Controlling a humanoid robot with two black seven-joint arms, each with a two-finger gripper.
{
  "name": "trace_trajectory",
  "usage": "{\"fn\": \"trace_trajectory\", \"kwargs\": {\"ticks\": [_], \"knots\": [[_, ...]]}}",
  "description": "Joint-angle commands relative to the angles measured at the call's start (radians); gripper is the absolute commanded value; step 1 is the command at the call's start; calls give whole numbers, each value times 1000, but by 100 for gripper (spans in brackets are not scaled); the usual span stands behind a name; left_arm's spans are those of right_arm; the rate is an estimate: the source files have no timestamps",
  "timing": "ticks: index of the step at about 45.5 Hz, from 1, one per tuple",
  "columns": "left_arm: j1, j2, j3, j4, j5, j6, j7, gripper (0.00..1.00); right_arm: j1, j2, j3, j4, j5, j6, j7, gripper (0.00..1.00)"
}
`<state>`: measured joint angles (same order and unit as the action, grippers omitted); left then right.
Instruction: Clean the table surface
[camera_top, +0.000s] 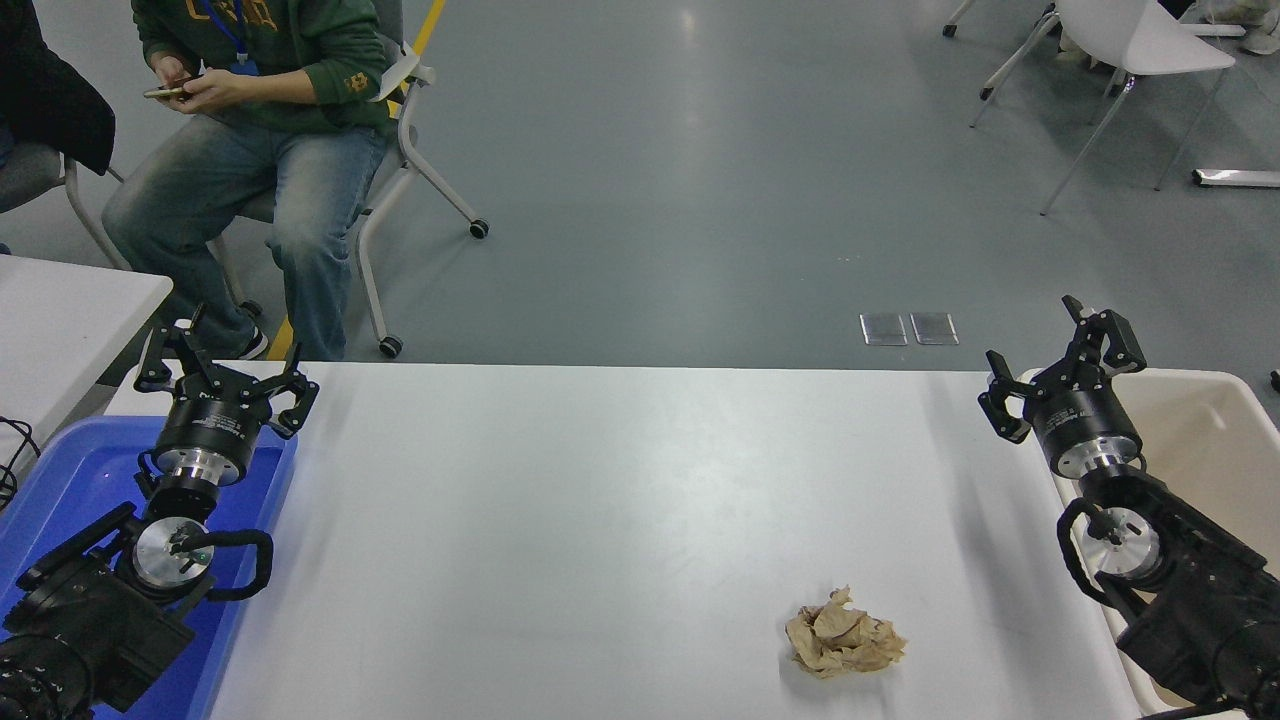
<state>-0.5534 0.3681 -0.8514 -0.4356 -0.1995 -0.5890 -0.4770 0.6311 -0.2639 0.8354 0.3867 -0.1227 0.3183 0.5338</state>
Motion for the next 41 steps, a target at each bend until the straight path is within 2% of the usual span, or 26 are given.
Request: {"fn": "trace_trajectory", "kwargs": {"ticks": [1, 17, 31, 35, 41], "knots": [[0, 0, 0, 0, 0, 0, 0, 100, -8, 0, -1, -17, 12, 5, 12, 100], [0, 0, 0, 0, 0, 0, 0, 100, -21, -17, -7, 8, 14, 16, -1, 100], [1, 0, 0, 0, 0, 0, 0, 100, -15, -49, -9, 18, 14, 108, -31, 100], [0, 0, 0, 0, 0, 0, 0, 100, -8, -52, -9, 23, 12, 108, -61, 100], [1, 0, 0, 0, 0, 0, 0, 100, -18, -93, -9, 81, 17, 111, -228, 100]]}}
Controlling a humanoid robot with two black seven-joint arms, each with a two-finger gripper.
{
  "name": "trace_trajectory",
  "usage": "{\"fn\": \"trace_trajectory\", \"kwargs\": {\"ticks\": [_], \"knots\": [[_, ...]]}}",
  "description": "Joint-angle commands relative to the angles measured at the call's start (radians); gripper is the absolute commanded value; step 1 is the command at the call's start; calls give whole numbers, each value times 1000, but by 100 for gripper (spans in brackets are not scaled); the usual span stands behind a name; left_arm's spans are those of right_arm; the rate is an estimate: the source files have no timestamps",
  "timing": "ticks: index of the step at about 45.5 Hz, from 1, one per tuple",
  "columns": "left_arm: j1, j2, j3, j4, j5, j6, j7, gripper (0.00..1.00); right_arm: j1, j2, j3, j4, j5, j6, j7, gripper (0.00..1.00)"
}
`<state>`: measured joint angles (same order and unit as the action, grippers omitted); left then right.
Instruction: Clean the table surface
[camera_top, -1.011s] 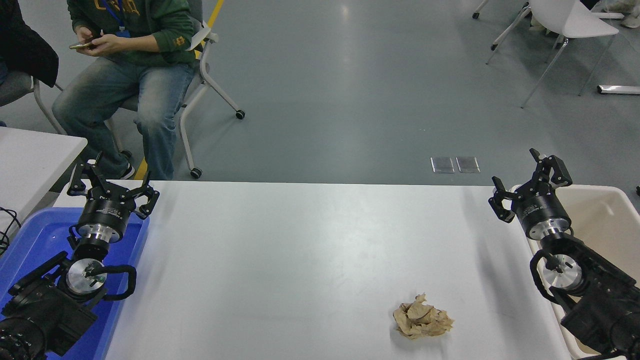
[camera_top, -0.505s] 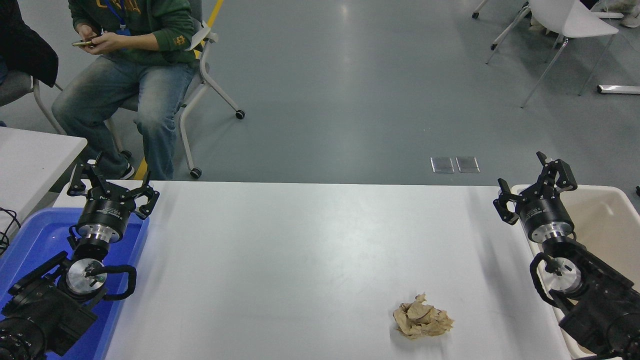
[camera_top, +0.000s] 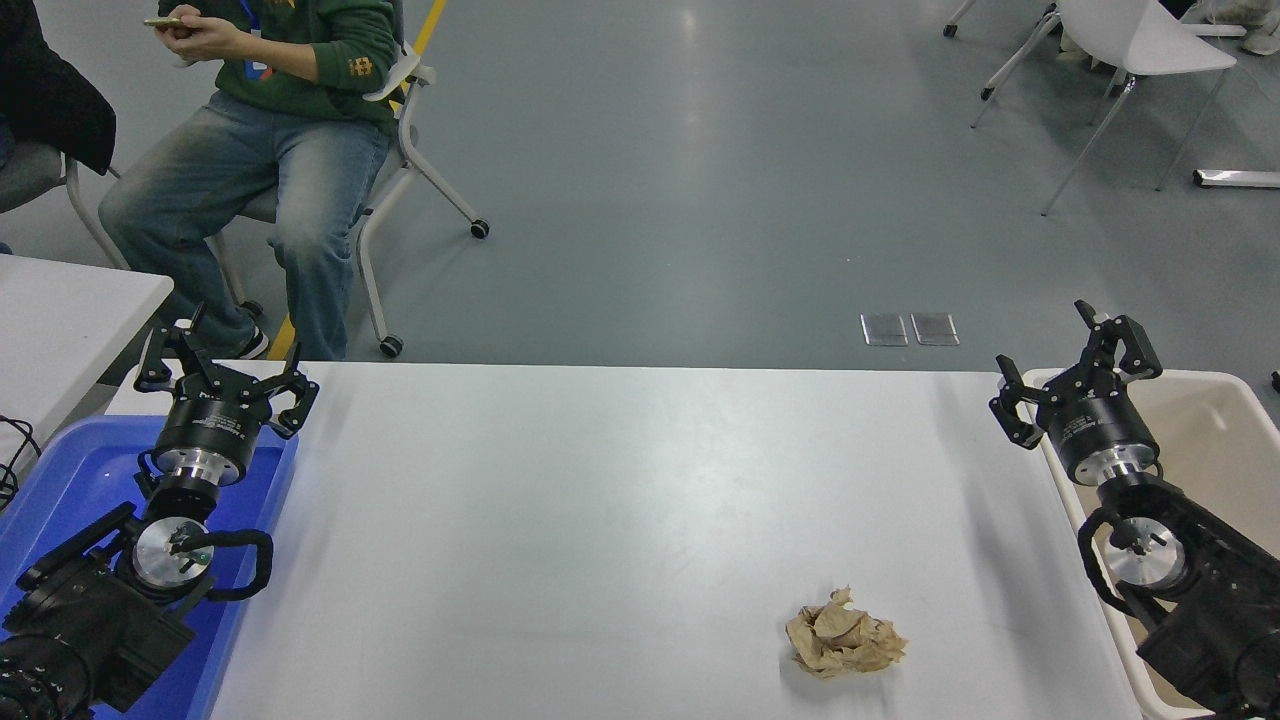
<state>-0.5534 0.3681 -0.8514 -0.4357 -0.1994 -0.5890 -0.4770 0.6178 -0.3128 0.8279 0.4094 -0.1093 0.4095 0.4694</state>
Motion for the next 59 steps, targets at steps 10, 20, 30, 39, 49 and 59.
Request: {"fn": "trace_trajectory", "kwargs": {"ticks": [10, 20, 30, 39, 49, 59], "knots": [[0, 0, 0, 0, 0, 0, 0, 100, -15, -164, -64, 221, -12, 31, -201, 100], [0, 0, 0, 0, 0, 0, 0, 100, -6, -341, -298, 434, -29, 41, -190, 100], [0, 0, 0, 0, 0, 0, 0, 100, -13, -483, -351, 661, -92, 35, -206, 100], [1, 0, 0, 0, 0, 0, 0, 100, -24, -580, -424, 828, -82, 18, -230, 100], [1, 0, 0, 0, 0, 0, 0, 100, -79, -628, -438, 1017, -78, 11, -242, 100], [0, 0, 0, 0, 0, 0, 0, 100, -190, -589, -495, 1157, -90, -101, -262, 100]]}}
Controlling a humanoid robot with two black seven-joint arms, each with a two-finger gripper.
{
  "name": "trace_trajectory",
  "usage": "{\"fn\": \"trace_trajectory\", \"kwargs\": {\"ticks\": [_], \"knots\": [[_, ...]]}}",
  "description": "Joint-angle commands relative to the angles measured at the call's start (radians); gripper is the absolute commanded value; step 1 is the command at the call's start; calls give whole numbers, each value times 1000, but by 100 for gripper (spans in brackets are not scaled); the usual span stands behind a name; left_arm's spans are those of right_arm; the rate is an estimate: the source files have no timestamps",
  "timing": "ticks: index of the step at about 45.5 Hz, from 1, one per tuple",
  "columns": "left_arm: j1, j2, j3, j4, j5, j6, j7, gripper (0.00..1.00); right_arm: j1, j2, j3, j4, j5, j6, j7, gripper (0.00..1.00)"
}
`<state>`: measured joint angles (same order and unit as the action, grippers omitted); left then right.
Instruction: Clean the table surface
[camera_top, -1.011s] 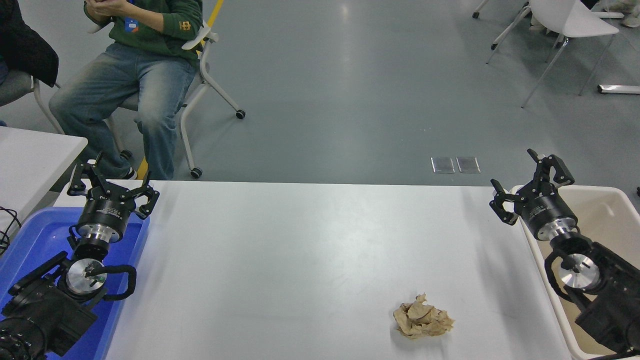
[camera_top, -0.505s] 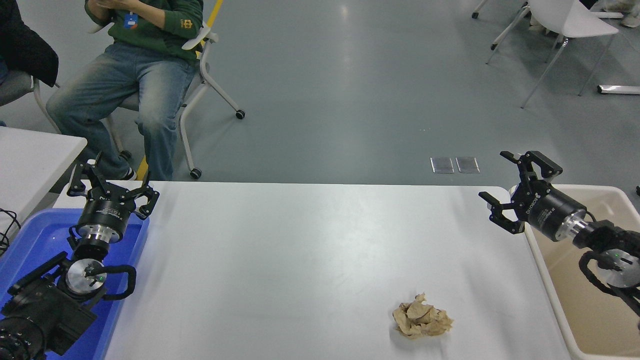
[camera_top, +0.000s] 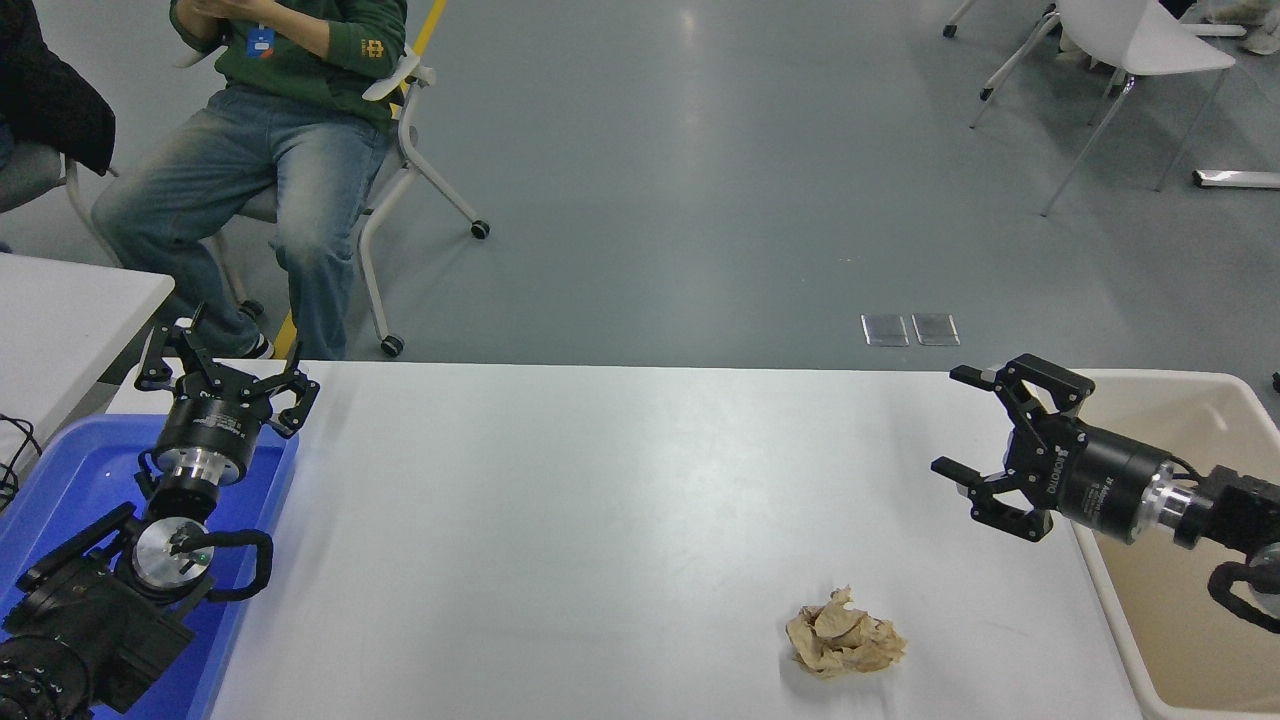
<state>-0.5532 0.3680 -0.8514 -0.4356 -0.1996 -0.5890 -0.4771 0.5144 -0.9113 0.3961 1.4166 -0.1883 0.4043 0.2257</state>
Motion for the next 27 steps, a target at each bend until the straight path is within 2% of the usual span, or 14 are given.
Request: {"fn": "trace_trajectory", "kwargs": {"ticks": [1, 7, 17, 27], "knots": [[-1, 0, 0, 0, 0, 0, 0, 100, -86, 21, -81, 150, -14, -116, -23, 100], [-1, 0, 0, 0, 0, 0, 0, 100, -73, 42, -170, 148, -17, -148, -86, 100], [1, 0, 0, 0, 0, 0, 0, 100, -74, 78, -181, 151, 0, -260, -273, 100], [1, 0, 0, 0, 0, 0, 0, 100, -70, 153, -180, 162, 75, -415, -348, 100]]}}
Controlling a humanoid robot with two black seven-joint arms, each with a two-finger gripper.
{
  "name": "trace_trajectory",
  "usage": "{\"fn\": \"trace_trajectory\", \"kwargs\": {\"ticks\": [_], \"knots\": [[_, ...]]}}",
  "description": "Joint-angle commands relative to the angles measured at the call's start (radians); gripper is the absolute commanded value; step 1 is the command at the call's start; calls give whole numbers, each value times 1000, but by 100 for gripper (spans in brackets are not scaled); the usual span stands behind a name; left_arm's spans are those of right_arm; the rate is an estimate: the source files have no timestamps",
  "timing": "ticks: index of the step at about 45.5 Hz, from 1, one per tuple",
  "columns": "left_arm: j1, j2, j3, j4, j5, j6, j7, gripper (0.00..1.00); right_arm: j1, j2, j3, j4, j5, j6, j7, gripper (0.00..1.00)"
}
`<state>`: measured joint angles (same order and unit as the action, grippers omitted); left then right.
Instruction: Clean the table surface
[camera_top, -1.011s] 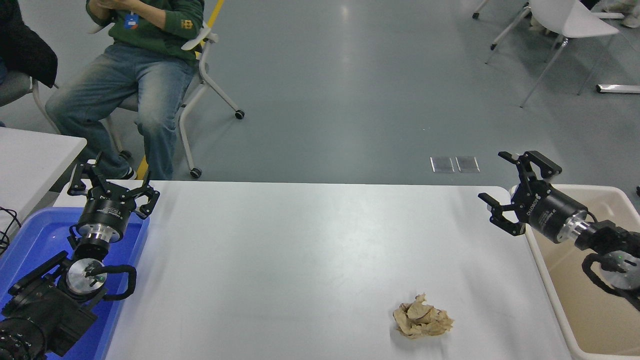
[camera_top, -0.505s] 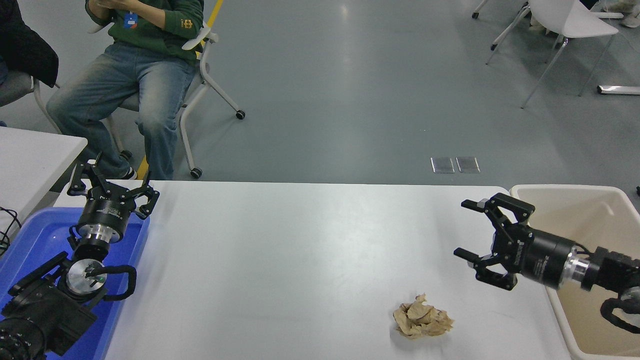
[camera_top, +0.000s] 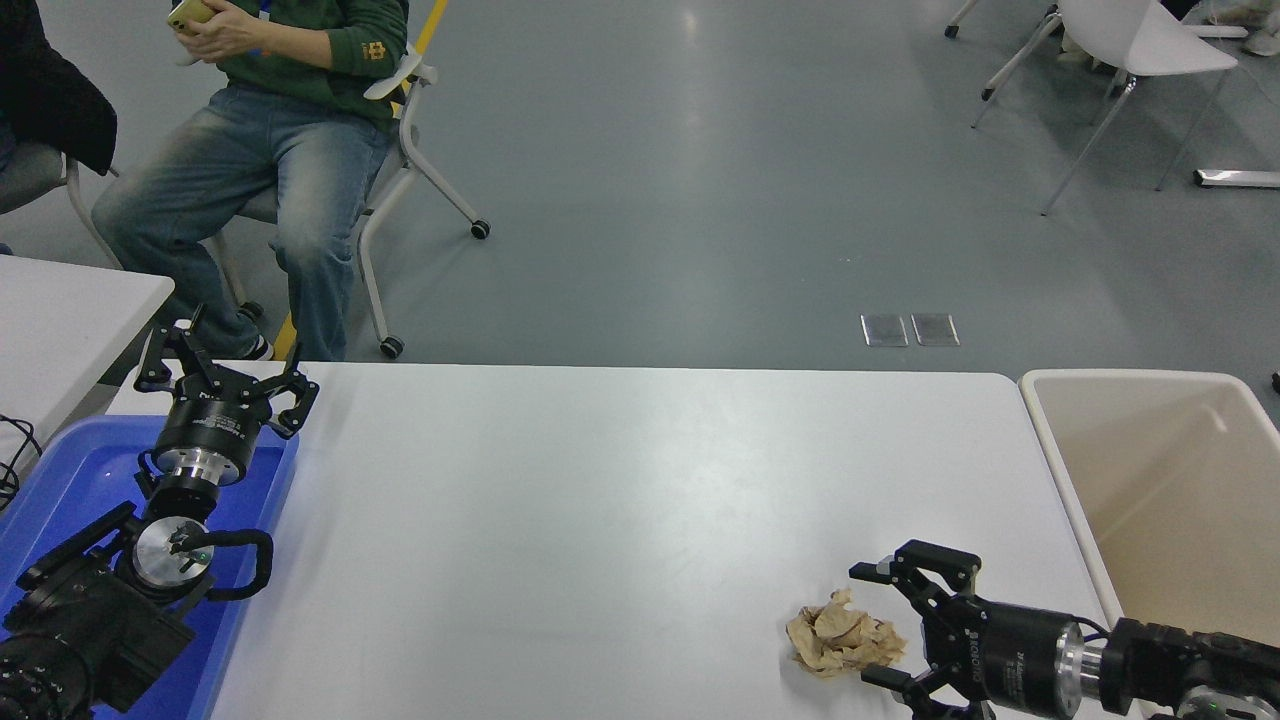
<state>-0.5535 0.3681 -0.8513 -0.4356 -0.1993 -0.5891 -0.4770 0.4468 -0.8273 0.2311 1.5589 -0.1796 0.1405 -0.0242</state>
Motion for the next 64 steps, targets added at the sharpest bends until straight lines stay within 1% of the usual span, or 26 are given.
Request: {"fn": "trace_trajectory", "kwargs": {"ticks": [1, 4, 5, 11, 15, 19, 28, 33, 36, 41, 44, 49, 52, 64], "knots": [[0, 0, 0, 0, 0, 0, 0, 100, 0, 80, -15, 20, 78, -172, -102, 100], [1, 0, 0, 0, 0, 0, 1, 100, 13, 121, -12, 21, 98, -241, -112, 100], [1, 0, 0, 0, 0, 0, 0, 100, 38, 154, -10, 23, 126, -287, -117, 100], [0, 0, 0, 0, 0, 0, 0, 100, 105, 192, -1, 18, 281, -360, -115, 100], [1, 0, 0, 0, 0, 0, 1, 100, 128, 215, 20, 6, 336, -432, -115, 100], [0, 0, 0, 0, 0, 0, 0, 100, 141, 266, 51, -8, 373, -505, -117, 100], [1, -1, 0, 0, 0, 0, 0, 100, 165, 295, 34, -26, 381, -620, -137, 100], [0, 0, 0, 0, 0, 0, 0, 100, 171, 284, 2, -33, 341, -700, -151, 100], [0, 0, 0, 0, 0, 0, 0, 100, 179, 277, -9, -28, 315, -728, -160, 100], [0, 0, 0, 0, 0, 0, 0, 100, 182, 255, -9, -19, 287, -733, -223, 100], [0, 0, 0, 0, 0, 0, 0, 100, 182, 235, -9, -8, 281, -710, -252, 100], [0, 0, 0, 0, 0, 0, 0, 100, 184, 206, -16, -7, 253, -598, -258, 100], [0, 0, 0, 0, 0, 0, 0, 100, 197, 194, -35, -7, 249, -569, -261, 100], [1, 0, 0, 0, 0, 0, 0, 100, 256, 206, -134, -11, 209, -550, -287, 100]]}}
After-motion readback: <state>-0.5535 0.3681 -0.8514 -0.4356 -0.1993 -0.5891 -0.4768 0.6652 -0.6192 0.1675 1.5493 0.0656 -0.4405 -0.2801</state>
